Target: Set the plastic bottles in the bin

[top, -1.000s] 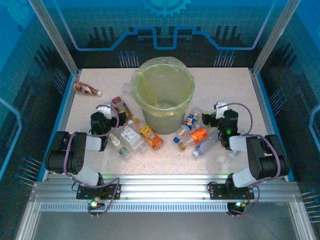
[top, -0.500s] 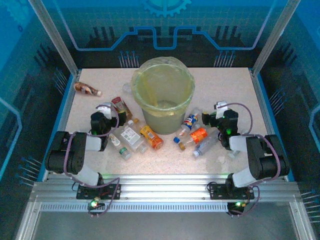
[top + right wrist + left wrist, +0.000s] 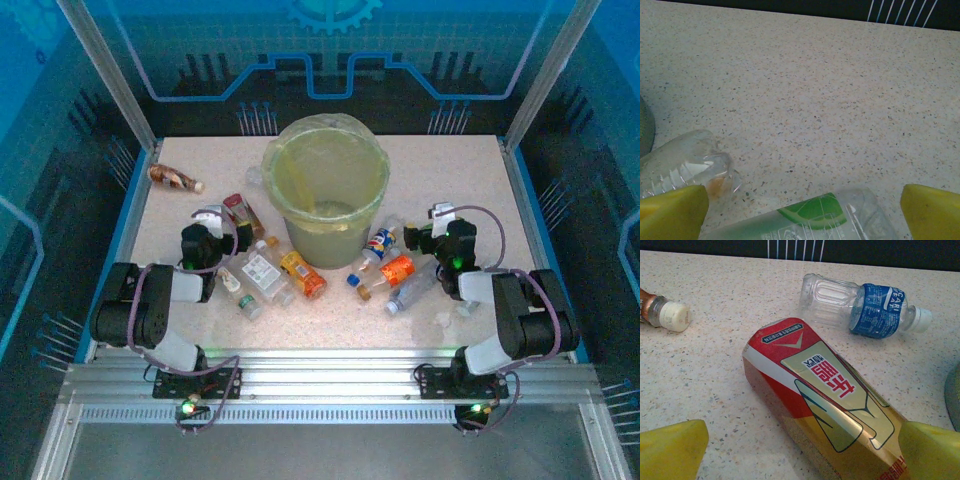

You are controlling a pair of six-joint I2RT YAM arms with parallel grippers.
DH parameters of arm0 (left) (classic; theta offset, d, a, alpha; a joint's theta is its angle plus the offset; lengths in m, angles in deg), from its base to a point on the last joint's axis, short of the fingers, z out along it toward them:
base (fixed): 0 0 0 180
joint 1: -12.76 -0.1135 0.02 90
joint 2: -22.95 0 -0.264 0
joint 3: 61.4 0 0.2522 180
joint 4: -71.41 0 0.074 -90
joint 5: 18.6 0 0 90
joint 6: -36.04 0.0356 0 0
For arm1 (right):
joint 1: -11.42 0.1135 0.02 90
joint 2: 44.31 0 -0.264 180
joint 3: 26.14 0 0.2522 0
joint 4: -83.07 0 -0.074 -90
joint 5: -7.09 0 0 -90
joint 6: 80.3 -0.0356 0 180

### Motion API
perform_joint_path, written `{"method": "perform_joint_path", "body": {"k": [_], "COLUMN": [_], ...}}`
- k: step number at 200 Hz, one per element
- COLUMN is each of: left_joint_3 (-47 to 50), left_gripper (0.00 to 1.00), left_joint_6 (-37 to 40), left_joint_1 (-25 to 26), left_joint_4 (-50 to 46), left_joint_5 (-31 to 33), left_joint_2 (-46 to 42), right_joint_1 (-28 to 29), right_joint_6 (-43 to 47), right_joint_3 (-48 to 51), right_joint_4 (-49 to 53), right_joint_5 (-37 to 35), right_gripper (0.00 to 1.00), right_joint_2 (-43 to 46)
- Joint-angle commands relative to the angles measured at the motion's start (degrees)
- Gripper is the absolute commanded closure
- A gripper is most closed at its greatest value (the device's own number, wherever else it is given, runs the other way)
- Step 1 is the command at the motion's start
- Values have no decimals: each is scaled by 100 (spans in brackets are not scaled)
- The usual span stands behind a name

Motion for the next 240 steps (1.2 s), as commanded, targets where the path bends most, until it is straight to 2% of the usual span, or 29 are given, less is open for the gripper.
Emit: {"method": "perform_joint_path", "body": {"k": [1,19,30,99,132,155,185,224,240], "left_joint_3": [6,307,412,232,-69,-788,-1709,-2572,-2656], "left_gripper": [1,1,1,1,1,1,1,1,1], "left_joint_6": [-95,-174,-237,-311,-726,-1367,-2494,-3800,-4199], "left_joint_1": [-47,-92,-123,-146,-144,-144,-145,-160,-153], "left_joint_4": [116,690,716,-607,-1242,-2669,-4736,-7363,-8099], "left_joint_5": [94,131,210,378,606,752,1209,1511,1413], "left_joint_2": [-85,-128,-289,-1416,-2083,-2476,-2903,-3235,-3379], "right_joint_1": [-62,-63,-65,-64,-56,-49,-36,15,36], "right_joint_6": [41,47,41,-5,-148,-585,-1011,-1283,-1334], "right_joint_3": [-99,-99,-96,-299,-699,-1062,-1562,-2086,-2268], "right_joint_4": [-26,-26,-35,618,2037,3157,4450,5748,6083], "right_joint_5": [65,65,72,-89,-581,-1126,-1416,-1412,-1394], "right_gripper": [0,0,0,0,0,0,0,0,0], "right_joint_2": [-57,-57,-57,308,939,1322,1635,1818,1840]}}
